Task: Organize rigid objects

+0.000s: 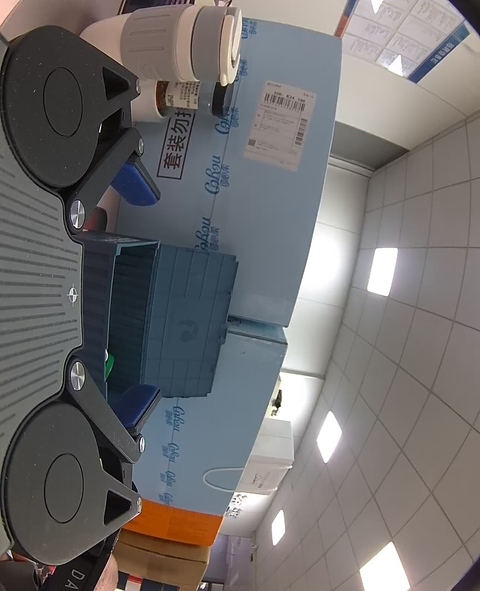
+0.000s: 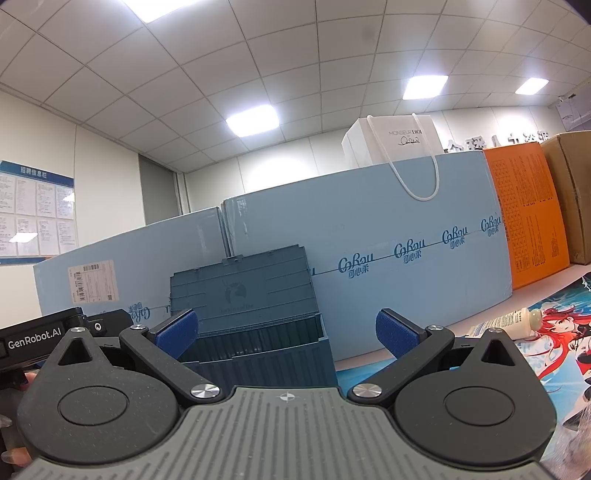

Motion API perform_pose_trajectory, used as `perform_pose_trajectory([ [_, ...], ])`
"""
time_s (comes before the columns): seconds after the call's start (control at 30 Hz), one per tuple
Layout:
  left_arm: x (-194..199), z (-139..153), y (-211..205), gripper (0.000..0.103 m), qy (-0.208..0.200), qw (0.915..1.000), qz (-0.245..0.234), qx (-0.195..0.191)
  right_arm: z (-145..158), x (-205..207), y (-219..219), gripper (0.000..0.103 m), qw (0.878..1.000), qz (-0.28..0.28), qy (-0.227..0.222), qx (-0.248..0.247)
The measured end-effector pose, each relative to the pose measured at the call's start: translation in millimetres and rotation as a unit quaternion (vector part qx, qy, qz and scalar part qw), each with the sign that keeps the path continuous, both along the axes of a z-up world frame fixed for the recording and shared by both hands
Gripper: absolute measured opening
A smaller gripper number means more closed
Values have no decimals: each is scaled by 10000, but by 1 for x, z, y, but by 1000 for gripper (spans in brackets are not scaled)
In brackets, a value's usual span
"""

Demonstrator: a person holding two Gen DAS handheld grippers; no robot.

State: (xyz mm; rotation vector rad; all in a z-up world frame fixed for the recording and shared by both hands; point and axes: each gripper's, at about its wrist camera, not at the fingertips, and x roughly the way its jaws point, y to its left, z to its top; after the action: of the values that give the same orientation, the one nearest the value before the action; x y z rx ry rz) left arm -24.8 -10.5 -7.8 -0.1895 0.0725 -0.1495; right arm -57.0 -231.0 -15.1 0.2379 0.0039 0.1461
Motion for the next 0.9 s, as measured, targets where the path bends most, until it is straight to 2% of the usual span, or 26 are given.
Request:
perform_pose_trajectory([
  [0.9,0,0,0,103,2,10000,1,-10,0,-1,2,103,10000,14,-1,-62],
])
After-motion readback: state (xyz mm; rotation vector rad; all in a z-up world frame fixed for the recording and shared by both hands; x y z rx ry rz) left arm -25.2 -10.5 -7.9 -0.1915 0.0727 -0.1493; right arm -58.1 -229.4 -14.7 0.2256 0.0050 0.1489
